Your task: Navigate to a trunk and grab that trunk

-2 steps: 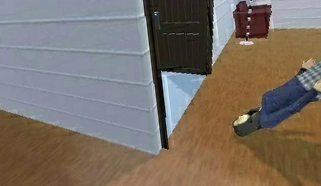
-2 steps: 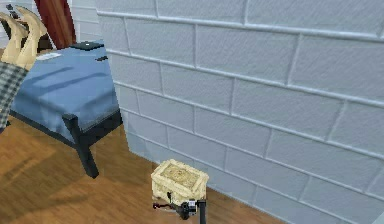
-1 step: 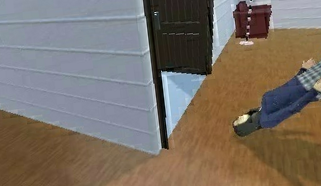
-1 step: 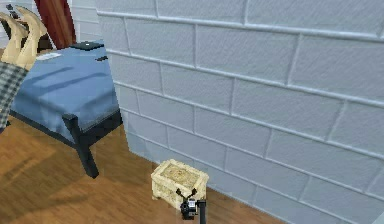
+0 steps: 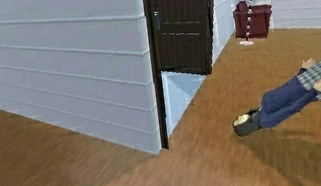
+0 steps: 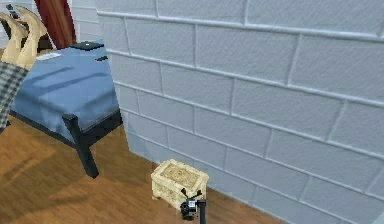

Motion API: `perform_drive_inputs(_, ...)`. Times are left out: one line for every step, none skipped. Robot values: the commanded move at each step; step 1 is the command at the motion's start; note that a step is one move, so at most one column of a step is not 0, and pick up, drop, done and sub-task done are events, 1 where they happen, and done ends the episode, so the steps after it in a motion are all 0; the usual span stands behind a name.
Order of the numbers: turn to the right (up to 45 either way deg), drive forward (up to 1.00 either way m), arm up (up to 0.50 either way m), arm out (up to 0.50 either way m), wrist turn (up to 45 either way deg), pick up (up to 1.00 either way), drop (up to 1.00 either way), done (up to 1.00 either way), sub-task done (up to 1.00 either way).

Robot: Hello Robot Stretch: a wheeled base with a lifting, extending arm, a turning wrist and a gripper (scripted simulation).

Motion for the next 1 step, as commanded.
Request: perform_drive_inputs(0.0, 0.00, -0.30, 0.00, 0.0, 0.00, 0.00, 0.00, 0.00)
